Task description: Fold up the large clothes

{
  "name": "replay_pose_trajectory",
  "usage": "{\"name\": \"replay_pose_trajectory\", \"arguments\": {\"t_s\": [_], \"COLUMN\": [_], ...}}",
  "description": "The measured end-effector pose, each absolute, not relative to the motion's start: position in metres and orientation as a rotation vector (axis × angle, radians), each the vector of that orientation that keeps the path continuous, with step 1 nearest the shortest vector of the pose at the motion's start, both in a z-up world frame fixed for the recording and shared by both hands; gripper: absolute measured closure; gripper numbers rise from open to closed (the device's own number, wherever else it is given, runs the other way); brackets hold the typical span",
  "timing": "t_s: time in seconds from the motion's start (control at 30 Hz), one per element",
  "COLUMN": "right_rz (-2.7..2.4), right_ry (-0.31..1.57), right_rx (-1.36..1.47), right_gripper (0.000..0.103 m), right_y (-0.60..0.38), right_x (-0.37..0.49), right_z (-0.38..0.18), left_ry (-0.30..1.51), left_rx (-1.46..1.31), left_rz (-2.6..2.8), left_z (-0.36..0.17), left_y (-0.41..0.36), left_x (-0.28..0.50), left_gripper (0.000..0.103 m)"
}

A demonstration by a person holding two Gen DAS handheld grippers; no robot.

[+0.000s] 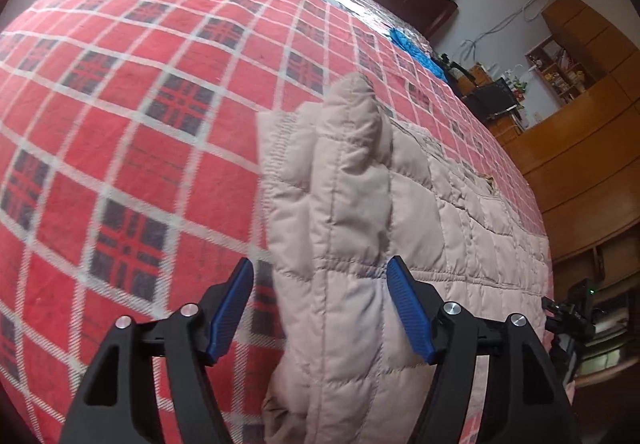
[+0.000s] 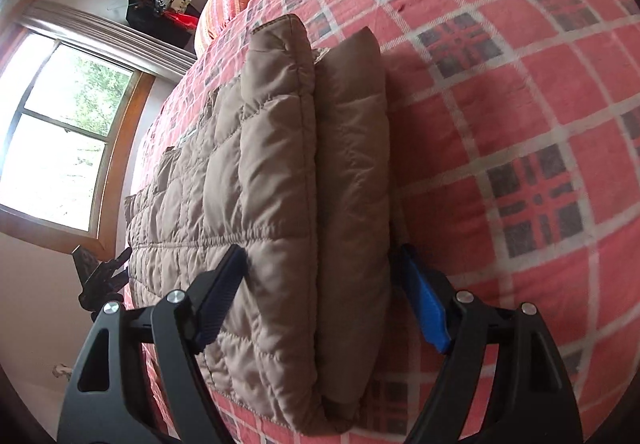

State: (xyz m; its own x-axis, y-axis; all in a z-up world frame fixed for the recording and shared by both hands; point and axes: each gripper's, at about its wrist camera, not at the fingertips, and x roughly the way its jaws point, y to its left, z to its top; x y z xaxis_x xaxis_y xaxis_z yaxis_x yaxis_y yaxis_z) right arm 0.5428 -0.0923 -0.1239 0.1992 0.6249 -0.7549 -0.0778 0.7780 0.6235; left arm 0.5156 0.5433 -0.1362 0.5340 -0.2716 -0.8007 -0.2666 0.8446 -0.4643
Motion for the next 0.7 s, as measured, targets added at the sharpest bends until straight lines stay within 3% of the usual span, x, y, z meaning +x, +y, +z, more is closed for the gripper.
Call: {"name": "replay_pose_trajectory", "arguments": {"t_s": [0.17,0.3,0.4,0.5,0.6,0.7], "right_rz": [0.540,0.550,0.557,0.580,0.600,0.608], "right_ry": [1.288,1.282,1.276,1.272,1.269,1.252], "right_rx": [0.502,0.479,0.467,0.484,0.497,0.494], "right_gripper": [0.024,0.030,0.038,0.060,0.072,0.079], "right_y": [-0.088,-0.081,-0.075,-0.073,-0.073,-0.073], "right_x": [0.543,0.546,0.547,0.547,0.547,0.545], "right_z": [-0.128,-0.128,-0.130,-0.130,-0.129,-0.123], "left_ry": [1.038,1.031,1.034,1.031,1.025,1.015], "left_rx": [-0.629,-0.608,-0.584,-0.573,-0.539,-0.519], "left_rz": [-0.041,-0.044,-0.038,-0.027,-0.011,-0.002], "left_z": [-0.150,-0.151,-0.150,-0.146,-0.141,-0.135], "left_y": [0.536,0.527,0.521,0.517,0.511,0.507], "left_x": [0.530,0.532,0.531,0.529,0.528,0.525], "left_gripper": [0.032,0.032,0.043,0.054,0.065,0.077]}}
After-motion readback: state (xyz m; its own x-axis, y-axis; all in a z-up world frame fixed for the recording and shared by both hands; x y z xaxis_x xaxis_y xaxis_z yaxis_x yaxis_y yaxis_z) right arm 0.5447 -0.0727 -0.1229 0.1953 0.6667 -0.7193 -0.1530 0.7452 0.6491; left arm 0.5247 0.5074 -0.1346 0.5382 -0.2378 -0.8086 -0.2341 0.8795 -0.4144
